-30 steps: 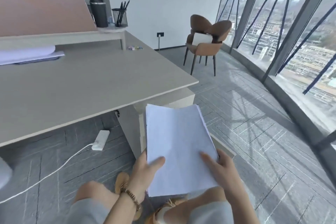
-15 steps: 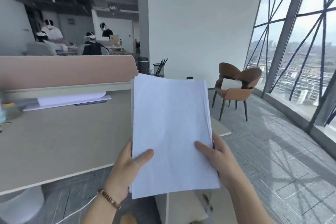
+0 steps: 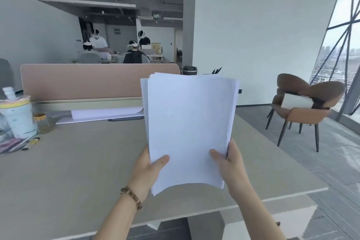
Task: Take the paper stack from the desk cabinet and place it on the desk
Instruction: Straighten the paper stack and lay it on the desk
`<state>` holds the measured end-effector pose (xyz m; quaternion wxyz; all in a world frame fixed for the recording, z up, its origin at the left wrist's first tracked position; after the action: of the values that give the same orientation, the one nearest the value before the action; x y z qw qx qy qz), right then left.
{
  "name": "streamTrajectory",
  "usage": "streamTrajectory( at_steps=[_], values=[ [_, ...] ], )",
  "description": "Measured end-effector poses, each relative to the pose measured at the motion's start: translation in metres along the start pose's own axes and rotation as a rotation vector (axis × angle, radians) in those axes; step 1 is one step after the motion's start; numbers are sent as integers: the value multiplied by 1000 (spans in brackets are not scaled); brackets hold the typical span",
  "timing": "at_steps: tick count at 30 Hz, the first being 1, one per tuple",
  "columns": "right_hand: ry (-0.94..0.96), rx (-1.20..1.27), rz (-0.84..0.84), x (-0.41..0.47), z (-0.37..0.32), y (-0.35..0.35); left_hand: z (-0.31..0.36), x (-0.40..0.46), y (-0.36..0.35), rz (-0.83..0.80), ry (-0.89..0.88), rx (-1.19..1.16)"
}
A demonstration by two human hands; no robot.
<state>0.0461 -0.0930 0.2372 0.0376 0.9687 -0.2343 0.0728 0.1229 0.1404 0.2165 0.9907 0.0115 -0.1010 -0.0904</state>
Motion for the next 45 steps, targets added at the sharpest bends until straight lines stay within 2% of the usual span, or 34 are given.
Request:
streamTrajectory(
  at_steps=[6, 12, 22, 31, 38, 45],
  values=[
    [-7, 48, -1, 5, 7, -14, -11, 7, 9, 79, 25, 50],
    [19, 112, -50, 21, -6, -13, -23, 5, 1, 6, 118, 50],
    [202, 181, -119, 52, -68, -13, 23, 20, 4, 125, 20, -77],
    [159, 212, -199, 69, -35, -22, 8, 24, -3, 137, 37, -137],
    [152, 201, -113, 74, -16, -25, -1, 25, -10, 215, 27, -154],
    [83, 130, -103, 70, 12, -23, -23, 22, -15, 182, 72, -140]
  ],
)
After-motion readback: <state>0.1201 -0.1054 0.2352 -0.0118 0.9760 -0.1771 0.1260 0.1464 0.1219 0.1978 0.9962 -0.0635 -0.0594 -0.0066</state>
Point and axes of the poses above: each hand's wrist, its own x-axis towards the middle knuckle, its own y-axis out of the back of the hand, z = x × y, the point moved 8 cm from there along x, towards the middle knuckle, and after that the axes turned 1 degree about -y, right-handed, at the moved point
